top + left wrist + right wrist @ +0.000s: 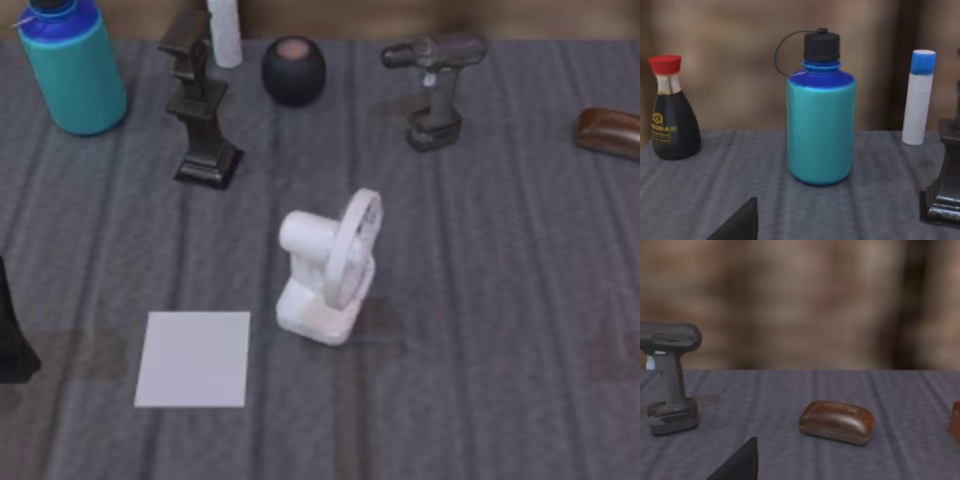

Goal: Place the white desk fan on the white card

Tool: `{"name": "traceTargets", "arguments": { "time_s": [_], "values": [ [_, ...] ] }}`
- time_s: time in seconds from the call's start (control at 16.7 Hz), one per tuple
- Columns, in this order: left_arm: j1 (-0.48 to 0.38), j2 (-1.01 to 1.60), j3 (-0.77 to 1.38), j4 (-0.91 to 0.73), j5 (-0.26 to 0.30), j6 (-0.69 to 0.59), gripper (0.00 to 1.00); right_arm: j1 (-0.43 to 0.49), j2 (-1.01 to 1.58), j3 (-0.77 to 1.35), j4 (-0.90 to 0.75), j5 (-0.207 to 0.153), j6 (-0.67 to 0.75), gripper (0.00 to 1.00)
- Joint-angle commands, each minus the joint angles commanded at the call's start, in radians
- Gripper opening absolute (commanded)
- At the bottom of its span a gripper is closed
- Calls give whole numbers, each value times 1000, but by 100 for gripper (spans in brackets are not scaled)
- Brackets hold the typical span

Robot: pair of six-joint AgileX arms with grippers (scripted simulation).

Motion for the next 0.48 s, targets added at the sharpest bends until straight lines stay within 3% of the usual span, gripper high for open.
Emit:
{"name": "traceTargets", "arguments": {
  "time_s": [0.24, 0.48],
  "values": [
    [-9, 23, 20, -20, 3, 1, 100, 0, 0, 0, 0, 0, 0, 100],
    [-63, 159, 157, -146, 15, 2, 100, 0, 0, 0, 0, 0, 0, 100]
  ]
}}
